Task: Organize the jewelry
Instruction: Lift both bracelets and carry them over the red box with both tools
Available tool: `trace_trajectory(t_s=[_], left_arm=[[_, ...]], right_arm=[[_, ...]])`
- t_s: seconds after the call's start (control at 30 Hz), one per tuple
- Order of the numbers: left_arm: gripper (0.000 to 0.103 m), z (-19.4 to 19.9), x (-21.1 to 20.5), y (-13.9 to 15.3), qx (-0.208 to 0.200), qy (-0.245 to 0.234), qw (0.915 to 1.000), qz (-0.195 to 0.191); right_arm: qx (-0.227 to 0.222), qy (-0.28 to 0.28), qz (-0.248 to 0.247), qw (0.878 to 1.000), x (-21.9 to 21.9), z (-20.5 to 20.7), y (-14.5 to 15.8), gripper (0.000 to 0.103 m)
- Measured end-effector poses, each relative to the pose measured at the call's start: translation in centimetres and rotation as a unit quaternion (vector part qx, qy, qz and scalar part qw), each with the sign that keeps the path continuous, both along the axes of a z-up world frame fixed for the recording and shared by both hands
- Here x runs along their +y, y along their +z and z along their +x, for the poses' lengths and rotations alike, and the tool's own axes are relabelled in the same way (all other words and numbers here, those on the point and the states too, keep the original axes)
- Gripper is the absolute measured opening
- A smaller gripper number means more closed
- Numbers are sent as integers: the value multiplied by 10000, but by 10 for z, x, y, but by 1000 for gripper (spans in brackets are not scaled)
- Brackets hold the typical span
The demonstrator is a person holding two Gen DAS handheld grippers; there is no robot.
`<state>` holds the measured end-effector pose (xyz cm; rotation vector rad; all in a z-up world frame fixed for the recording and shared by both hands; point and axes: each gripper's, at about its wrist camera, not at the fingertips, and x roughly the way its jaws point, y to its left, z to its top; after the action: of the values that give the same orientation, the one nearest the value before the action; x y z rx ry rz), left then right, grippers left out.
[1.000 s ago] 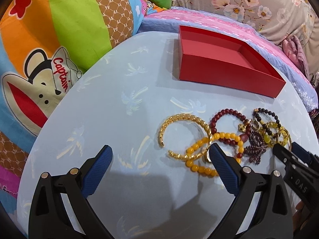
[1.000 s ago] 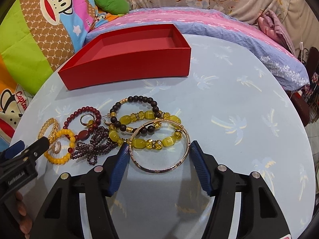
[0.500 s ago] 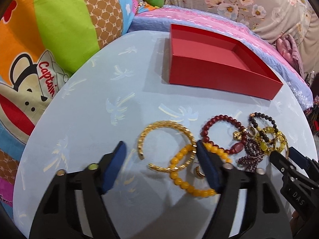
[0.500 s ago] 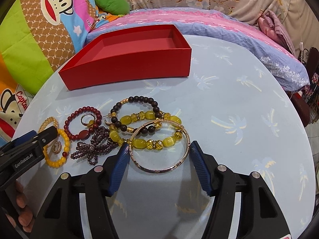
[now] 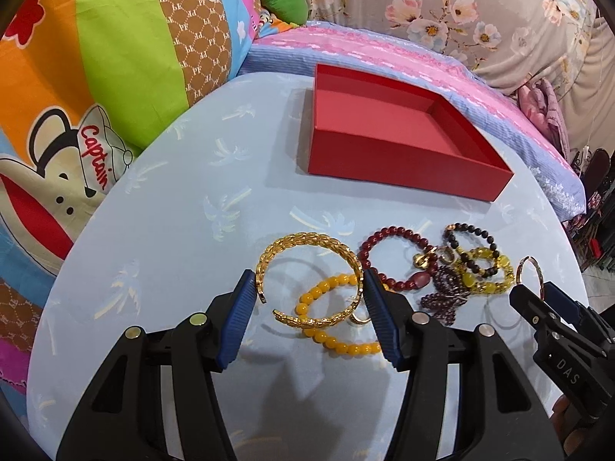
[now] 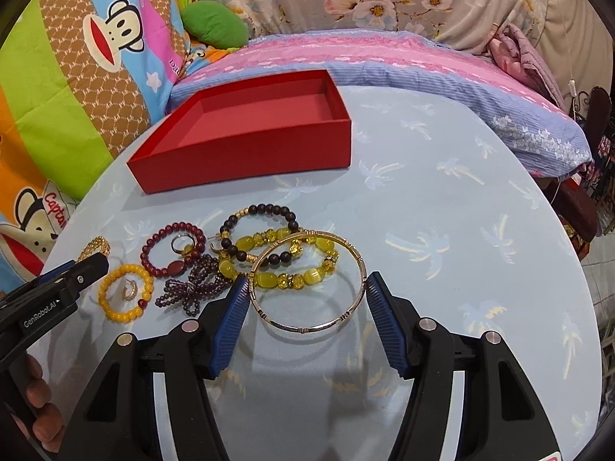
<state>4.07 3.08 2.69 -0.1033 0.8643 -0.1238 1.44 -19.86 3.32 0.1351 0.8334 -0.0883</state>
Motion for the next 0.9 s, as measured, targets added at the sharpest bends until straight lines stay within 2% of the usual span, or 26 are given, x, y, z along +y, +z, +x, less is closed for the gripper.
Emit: trace_trajectory(t_s=[0.2, 0.37, 0.53, 0.67, 0.9], left_arm=[[54, 4, -6, 21, -133, -102, 9999, -39], [54, 27, -15, 42, -350, -248, 9991, -46], [54, 76, -27, 65, -586, -375, 9976, -63], [54, 128, -36, 77, -662, -400, 9970, -22], [54, 221, -57, 69, -418, -548, 9973, 252]], right_arm=[[-174, 26, 84, 9998, -4, 4, 19, 60], [-370, 203, 99, 9991, -6, 27, 41, 60], [-506, 362, 175, 9979, -12, 77, 65, 60], [-488, 415, 261, 9976, -18, 132, 79, 60], [-102, 596, 191, 9980, -17, 233, 75, 60]])
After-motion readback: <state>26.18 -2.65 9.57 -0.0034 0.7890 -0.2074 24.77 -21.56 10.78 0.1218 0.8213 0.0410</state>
